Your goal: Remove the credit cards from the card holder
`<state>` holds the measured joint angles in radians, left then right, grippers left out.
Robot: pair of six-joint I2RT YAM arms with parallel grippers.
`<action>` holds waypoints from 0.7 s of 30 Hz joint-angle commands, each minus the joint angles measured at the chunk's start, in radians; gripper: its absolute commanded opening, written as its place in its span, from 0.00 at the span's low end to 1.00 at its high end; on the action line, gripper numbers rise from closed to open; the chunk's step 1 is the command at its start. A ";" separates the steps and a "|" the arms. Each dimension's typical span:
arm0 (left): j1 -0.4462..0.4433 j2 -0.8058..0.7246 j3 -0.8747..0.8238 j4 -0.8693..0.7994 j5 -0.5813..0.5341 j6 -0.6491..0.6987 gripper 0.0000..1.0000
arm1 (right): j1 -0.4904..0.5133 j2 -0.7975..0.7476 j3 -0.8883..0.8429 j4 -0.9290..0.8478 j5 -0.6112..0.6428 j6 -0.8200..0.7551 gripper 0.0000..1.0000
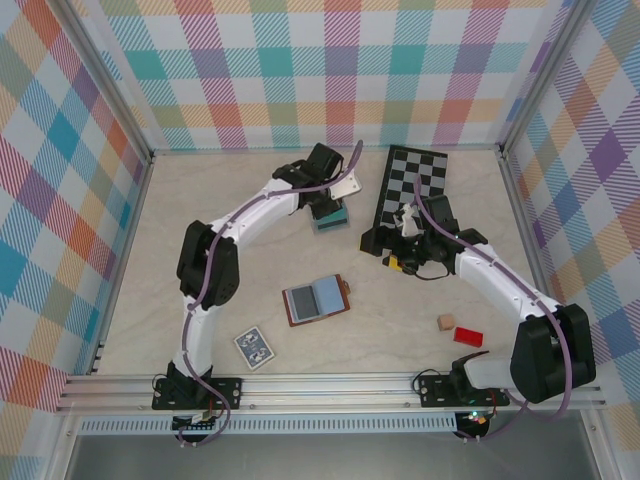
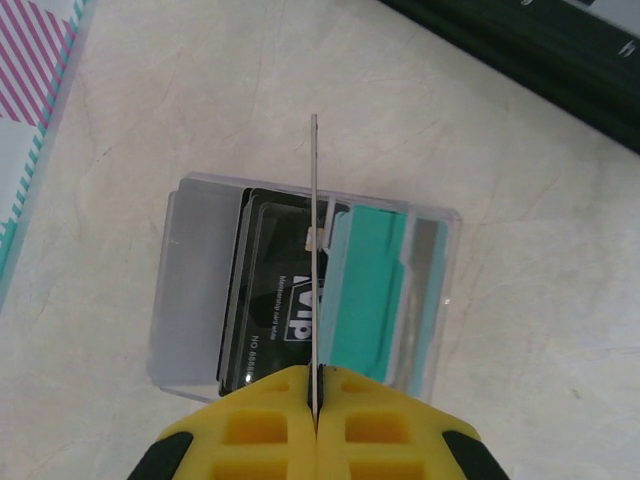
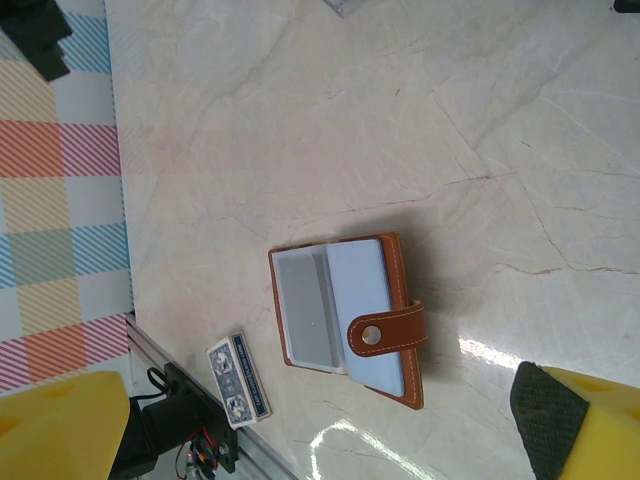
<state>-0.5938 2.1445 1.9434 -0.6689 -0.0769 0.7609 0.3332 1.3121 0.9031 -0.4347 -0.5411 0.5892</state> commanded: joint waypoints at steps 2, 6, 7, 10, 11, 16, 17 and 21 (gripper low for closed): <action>0.022 0.046 0.062 -0.080 -0.036 0.094 0.00 | -0.005 -0.038 -0.009 -0.021 0.002 -0.018 1.00; 0.029 0.068 0.069 -0.096 -0.034 0.115 0.00 | -0.004 -0.042 -0.013 -0.027 0.002 -0.019 1.00; 0.031 0.074 0.071 -0.093 -0.034 0.115 0.00 | -0.004 -0.040 -0.013 -0.026 0.001 -0.019 1.00; 0.033 0.090 0.072 -0.069 -0.054 0.101 0.00 | -0.005 -0.033 -0.009 -0.027 -0.001 -0.016 1.00; 0.032 0.095 0.075 -0.052 -0.061 0.090 0.00 | -0.004 -0.031 -0.007 -0.024 -0.001 -0.015 1.00; 0.032 0.119 0.095 -0.036 -0.063 0.078 0.00 | -0.005 -0.025 -0.003 -0.024 -0.004 -0.012 1.00; 0.032 0.125 0.101 -0.037 -0.069 0.081 0.00 | -0.005 -0.026 -0.004 -0.023 -0.005 -0.013 1.00; 0.035 0.143 0.123 -0.032 -0.088 0.089 0.00 | -0.005 -0.031 -0.005 -0.030 0.001 -0.019 1.00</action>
<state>-0.5667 2.2719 2.0277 -0.7109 -0.1406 0.8463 0.3332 1.2873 0.8974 -0.4442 -0.5377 0.5892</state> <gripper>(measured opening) 0.041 0.999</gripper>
